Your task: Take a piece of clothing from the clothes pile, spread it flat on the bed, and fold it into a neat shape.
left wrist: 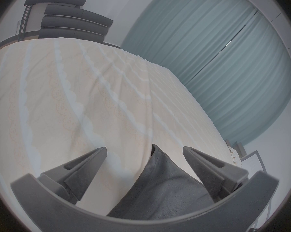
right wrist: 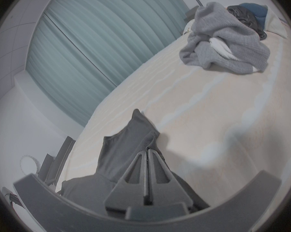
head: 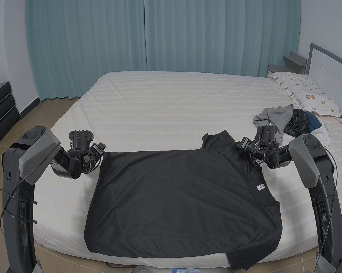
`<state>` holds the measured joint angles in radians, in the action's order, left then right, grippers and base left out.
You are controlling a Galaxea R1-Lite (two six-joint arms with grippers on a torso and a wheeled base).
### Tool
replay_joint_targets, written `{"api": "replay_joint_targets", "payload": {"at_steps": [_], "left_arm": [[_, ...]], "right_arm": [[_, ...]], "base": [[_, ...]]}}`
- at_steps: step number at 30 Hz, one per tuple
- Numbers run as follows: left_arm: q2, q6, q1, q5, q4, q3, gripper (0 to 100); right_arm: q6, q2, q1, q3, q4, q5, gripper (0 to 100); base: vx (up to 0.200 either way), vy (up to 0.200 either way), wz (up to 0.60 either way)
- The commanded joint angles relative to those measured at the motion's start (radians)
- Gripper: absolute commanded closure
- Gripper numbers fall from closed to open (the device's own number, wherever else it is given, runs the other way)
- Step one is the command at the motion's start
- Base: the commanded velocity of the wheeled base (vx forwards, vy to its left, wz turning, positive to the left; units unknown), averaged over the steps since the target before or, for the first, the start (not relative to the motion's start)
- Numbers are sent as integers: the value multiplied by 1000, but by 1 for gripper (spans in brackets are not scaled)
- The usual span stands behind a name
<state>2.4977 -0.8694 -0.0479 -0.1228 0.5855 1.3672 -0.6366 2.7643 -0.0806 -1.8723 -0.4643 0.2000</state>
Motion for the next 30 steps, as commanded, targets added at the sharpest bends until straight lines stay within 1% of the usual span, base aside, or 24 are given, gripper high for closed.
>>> {"api": "replay_joint_targets", "payload": {"at_steps": [1,5,12,15,16,23,30], "left_arm": [[7,0,-3,0,-1,21,0],[26,1,-4,0,-4,64,0],[79,7,-10,3,-87,181,0],[89,7,-13,9,-110,204,0],[89,7,-13,9,-110,204,100],[96,12,-49,11,-127,207,100],[89,43,-44,-3,-116,211,100]], "right_arm": [[-2,18,1,-28,-25,-21,100],[-2,20,9,-28,-54,-44,100],[-2,20,18,-21,-62,-60,100],[-2,20,18,-19,-62,-60,100],[-2,20,18,-19,-62,-60,100],[-2,20,18,-19,-62,-62,100],[-5,14,24,-25,-65,-65,100]], "base": [[0,0,0],[0,0,0],[0,0,0],[0,0,0],[0,0,0],[0,0,0],[0,0,0]]}}
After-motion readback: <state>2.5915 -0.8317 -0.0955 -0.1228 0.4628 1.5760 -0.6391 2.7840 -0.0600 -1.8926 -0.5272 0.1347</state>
